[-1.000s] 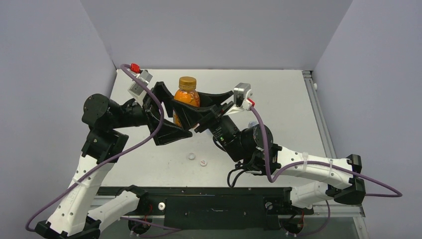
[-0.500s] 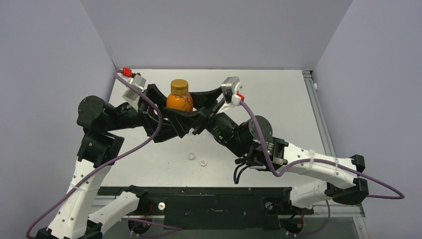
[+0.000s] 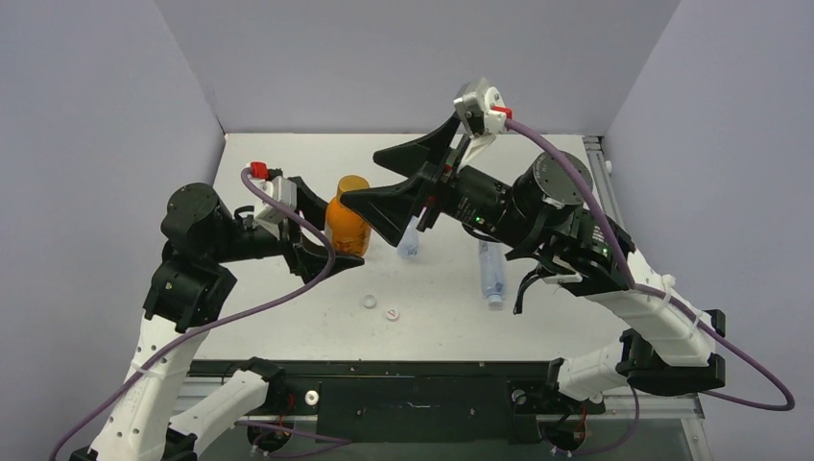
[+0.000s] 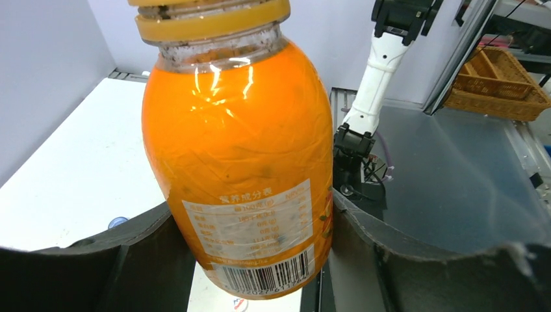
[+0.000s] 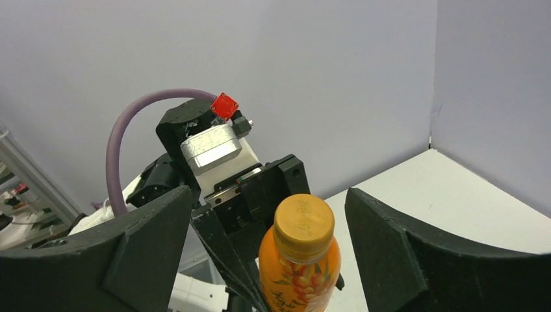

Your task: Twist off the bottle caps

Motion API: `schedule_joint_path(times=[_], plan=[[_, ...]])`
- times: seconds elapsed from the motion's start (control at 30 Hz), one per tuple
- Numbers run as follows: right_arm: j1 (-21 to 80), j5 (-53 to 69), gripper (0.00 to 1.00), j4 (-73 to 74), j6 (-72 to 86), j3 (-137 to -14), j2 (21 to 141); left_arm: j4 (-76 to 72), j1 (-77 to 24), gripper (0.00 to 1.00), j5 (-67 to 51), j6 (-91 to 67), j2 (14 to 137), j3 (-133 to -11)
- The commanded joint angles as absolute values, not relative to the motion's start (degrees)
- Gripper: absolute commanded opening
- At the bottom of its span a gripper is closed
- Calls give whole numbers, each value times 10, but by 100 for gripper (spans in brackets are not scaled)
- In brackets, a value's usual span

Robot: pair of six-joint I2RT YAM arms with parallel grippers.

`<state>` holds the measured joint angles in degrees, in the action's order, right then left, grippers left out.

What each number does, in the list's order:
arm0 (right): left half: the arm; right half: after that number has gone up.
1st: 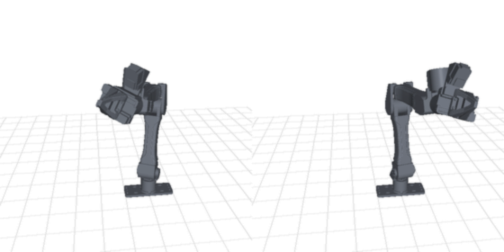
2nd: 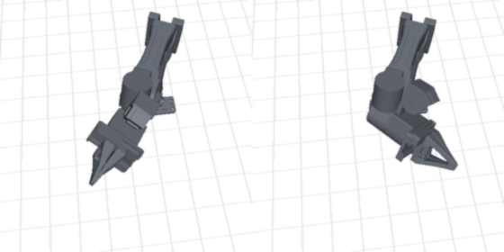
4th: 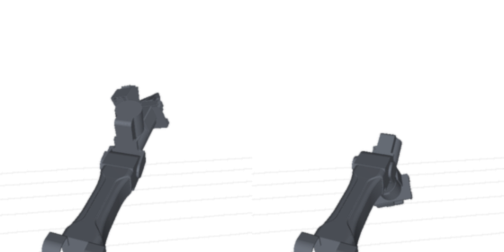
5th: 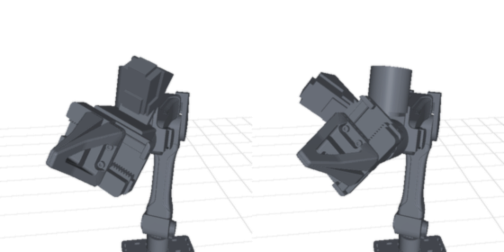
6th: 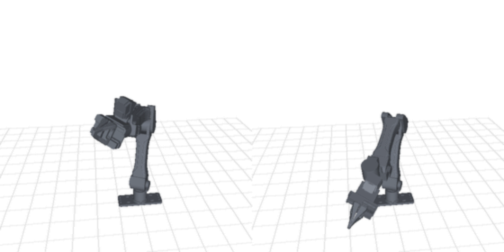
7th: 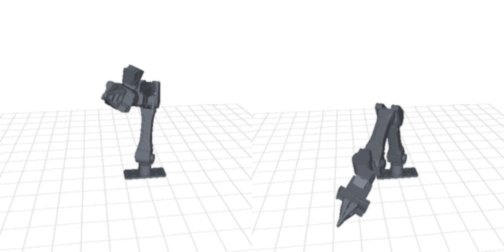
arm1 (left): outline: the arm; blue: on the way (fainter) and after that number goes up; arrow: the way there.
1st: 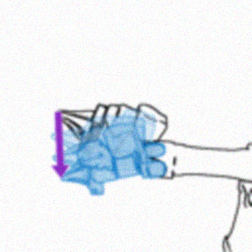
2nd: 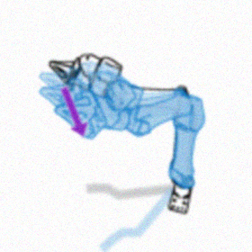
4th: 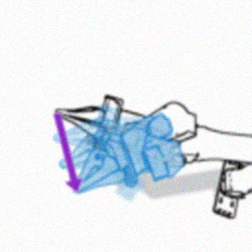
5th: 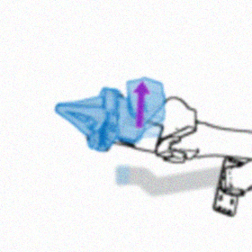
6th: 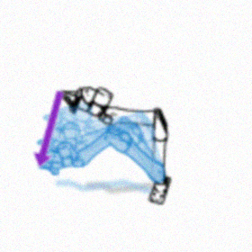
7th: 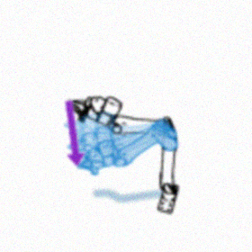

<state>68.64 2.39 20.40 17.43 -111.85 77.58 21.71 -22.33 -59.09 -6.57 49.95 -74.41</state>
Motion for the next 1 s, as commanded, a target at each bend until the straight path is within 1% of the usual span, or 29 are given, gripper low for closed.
schedule_joint_path(times=[0.0,0.13,0.27,0.33,0.4,0.43,0.5,0.57,0.63,0.67,0.7,0.73,0.77,0.8,0.83,0.87,0.93,0.97], plan=[[682,75,83,304,178,-1164,824,246,-223,0,-576,-5,494,-768],[679,69,83,340,178,-1202,850,259,-225,0,-576,16,492,-769],[673,44,79,346,182,-1209,855,265,-227,0,-575,24,489,-769],[669,30,75,345,185,-1207,854,265,-228,0,-575,26,488,-768],[665,25,69,341,189,-1205,853,265,-228,0,-576,26,488,-768],[662,25,64,338,193,-1203,850,264,-228,0,-576,26,487,-766],[661,25,60,326,195,-1191,841,262,-229,0,-576,26,486,-764],[660,23,58,315,196,-1179,834,262,-230,0,-577,26,485,-762],[658,21,50,310,196,-1174,830,261,-231,0,-578,28,483,-758],[657,20,40,308,196,-1174,829,259,-231,0,-578,28,483,-757],[656,20,34,307,197,-1175,830,258,-232,0,-579,28,482,-754],[655,19,24,307,196,-1175,830,254,-232,0,-580,27,482,-753],[655,19,19,307,197,-1172,830,252,-233,0,-579,26,483,-752],[655,18,10,305,197,-1171,830,249,-233,0,-579,23,484,-752],[656,15,6,304,198,-1164,829,246,-234,0,-577,17,487,-753],[657,13,0,300,198,-1159,828,242,-234,1,-574,8,489,-755],[661,4,0,286,196,-1141,821,233,-235,26,-568,-17,494,-759],[663,2,0,279,193,-1126,815,231,-235,51,-563,-26,495,-759]])
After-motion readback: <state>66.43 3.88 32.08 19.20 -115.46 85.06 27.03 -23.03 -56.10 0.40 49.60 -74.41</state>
